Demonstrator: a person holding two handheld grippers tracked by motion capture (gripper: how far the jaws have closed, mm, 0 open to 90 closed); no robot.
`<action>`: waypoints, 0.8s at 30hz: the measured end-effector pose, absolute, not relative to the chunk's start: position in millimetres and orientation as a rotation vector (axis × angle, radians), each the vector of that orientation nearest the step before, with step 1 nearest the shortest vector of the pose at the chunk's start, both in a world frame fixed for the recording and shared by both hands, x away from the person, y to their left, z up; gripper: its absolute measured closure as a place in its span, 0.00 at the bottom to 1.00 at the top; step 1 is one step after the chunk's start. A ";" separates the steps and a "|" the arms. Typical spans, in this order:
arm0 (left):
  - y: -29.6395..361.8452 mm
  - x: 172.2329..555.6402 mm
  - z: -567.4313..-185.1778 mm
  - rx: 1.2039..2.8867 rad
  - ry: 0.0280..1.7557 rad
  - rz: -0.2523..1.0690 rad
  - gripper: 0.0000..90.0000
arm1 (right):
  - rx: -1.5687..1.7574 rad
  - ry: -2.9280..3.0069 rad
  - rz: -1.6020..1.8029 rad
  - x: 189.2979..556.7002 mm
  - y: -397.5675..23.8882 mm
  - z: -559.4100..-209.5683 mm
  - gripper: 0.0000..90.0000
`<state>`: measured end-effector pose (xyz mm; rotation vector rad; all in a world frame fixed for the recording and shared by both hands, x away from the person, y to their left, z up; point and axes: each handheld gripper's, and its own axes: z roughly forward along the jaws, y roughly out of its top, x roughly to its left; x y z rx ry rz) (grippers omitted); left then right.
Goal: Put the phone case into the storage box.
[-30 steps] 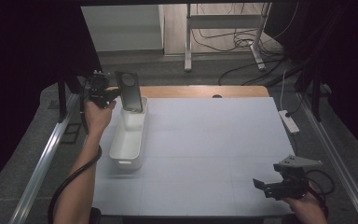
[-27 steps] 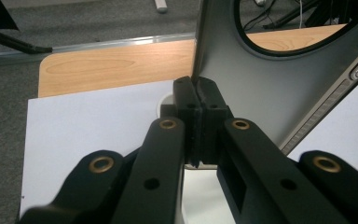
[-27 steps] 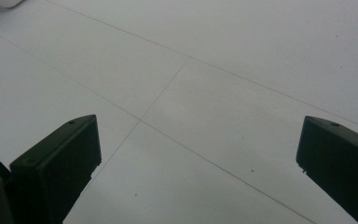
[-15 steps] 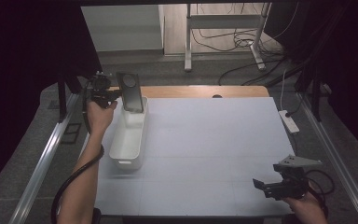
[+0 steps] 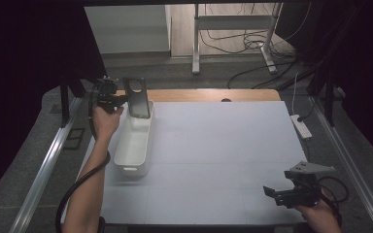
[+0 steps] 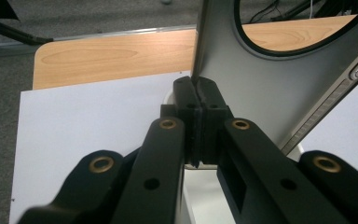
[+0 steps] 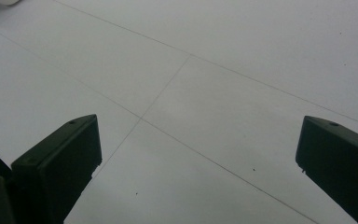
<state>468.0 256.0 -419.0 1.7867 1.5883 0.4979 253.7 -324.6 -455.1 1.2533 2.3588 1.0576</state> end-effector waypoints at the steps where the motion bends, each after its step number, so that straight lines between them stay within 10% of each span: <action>1: 255.5 468.1 -420.0 1.787 1.593 0.494 0.99 | 1.254 2.359 1.058 253.7 -324.6 -455.2 0.01; 24: 253.1 470.8 -443.1 1.803 1.616 0.463 0.99 | 1.252 2.366 1.052 253.9 -324.3 -455.4 0.01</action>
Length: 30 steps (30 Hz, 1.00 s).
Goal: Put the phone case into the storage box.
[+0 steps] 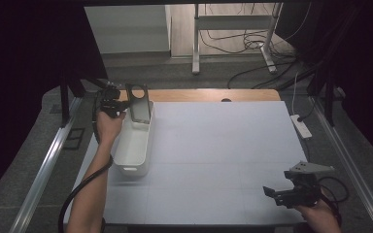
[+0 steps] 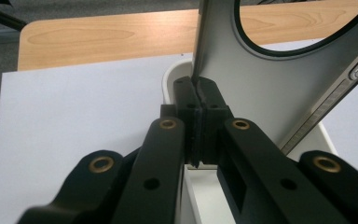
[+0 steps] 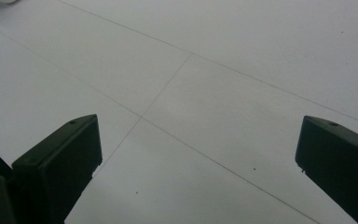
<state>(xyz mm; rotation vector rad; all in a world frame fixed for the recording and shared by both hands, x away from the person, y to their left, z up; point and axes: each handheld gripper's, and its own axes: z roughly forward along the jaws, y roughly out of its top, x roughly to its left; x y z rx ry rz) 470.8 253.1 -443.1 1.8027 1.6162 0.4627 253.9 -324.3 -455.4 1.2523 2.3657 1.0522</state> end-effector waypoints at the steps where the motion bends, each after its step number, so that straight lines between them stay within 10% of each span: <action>1: 253.2 470.9 -444.5 1.804 1.617 0.459 0.99 | 1.252 2.366 1.052 253.9 -324.2 -455.4 0.01; 15: 248.4 473.1 -456.1 1.849 1.594 0.451 0.96 | 1.248 2.369 1.052 254.0 -324.0 -455.5 0.01; 30: 254.4 467.5 -449.4 1.821 1.529 0.465 0.71 | 1.244 2.370 1.048 253.7 -323.6 -455.3 0.01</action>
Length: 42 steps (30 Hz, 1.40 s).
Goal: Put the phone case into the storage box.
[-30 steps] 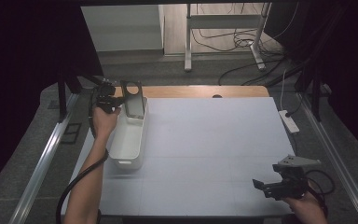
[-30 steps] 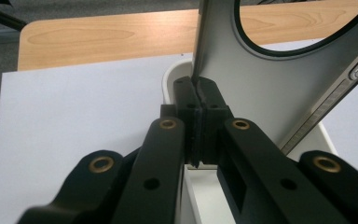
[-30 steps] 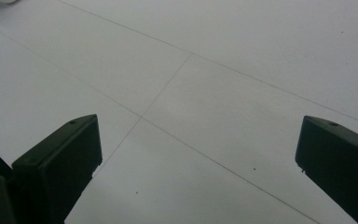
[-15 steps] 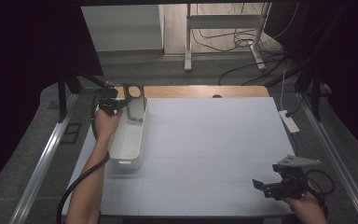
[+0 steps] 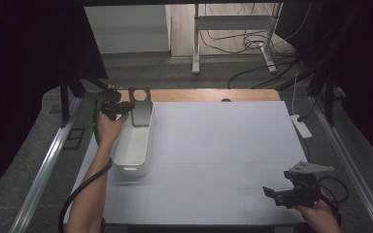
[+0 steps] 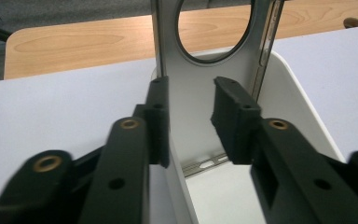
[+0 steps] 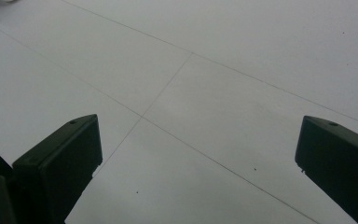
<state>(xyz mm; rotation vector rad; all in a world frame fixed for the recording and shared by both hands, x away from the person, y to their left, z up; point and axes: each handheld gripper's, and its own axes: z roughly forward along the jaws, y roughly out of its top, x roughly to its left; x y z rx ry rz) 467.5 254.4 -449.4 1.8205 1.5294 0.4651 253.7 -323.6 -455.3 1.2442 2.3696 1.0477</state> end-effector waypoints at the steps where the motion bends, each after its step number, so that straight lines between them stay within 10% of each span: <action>1: 254.8 466.9 -449.2 1.821 1.523 0.468 0.65 | 1.244 2.369 1.048 253.7 -323.6 -455.2 0.01; 22: 255.4 458.7 -447.7 1.850 1.398 0.430 0.25 | 1.254 2.375 1.047 254.5 -323.9 -455.5 0.01; 42: 254.5 441.8 -443.0 1.841 1.331 0.348 0.11 | 1.255 2.380 1.050 255.0 -323.7 -455.8 0.01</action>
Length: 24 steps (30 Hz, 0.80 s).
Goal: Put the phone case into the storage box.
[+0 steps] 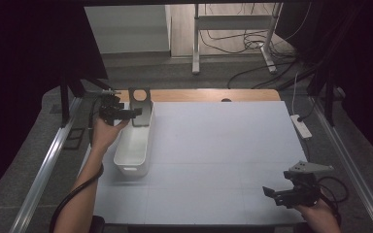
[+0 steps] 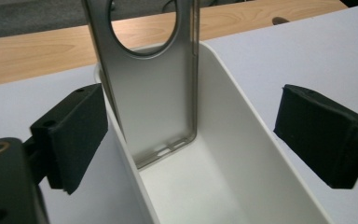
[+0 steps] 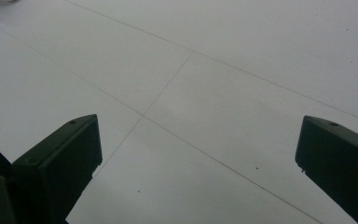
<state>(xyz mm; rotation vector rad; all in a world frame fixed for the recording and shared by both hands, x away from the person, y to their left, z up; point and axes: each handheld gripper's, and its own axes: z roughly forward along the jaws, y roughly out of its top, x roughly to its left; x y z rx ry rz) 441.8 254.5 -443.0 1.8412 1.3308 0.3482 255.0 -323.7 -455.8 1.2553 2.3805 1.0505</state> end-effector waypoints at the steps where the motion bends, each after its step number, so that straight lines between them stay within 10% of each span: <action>1: 254.1 440.9 -442.7 1.842 1.328 0.344 0.11 | 1.255 2.380 1.050 254.9 -323.7 -455.8 0.01; 24: 247.2 411.7 -437.4 1.889 1.227 0.322 0.04 | 1.251 2.381 1.047 254.5 -323.5 -455.5 0.01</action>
